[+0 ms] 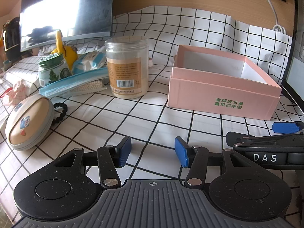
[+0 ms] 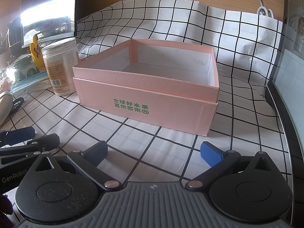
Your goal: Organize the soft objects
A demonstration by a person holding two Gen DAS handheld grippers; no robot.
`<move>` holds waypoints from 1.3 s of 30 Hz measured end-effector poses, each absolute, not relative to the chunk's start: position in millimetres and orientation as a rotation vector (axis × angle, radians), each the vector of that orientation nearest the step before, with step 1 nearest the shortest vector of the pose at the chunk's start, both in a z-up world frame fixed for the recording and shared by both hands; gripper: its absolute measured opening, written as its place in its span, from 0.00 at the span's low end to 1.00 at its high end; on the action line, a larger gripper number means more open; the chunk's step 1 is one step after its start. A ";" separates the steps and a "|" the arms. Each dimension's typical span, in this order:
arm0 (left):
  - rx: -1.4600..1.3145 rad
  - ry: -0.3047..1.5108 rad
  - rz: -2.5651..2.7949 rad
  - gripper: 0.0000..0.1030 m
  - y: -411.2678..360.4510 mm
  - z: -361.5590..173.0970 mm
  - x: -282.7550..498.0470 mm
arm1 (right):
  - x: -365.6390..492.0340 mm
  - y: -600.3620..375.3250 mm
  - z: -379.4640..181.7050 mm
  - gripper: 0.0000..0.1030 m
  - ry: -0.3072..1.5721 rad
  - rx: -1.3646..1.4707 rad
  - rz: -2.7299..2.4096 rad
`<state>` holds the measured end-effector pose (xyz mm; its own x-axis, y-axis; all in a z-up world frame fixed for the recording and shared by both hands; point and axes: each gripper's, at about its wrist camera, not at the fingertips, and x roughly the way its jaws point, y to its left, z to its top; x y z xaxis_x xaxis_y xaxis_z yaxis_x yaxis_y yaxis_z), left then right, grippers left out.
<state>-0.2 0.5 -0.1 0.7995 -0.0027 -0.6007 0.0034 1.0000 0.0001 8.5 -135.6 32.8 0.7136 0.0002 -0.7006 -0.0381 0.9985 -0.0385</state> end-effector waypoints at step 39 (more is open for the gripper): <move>-0.163 0.661 -0.104 0.52 110.1 49.3 -10.2 | 30.4 -126.2 47.7 1.00 1.048 -0.073 0.048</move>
<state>-10.2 110.1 49.3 0.7845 -0.1480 -0.6022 0.0444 0.9820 -0.1836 30.4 -126.2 47.7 0.4982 0.0049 -0.8671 -0.0751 0.9965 -0.0375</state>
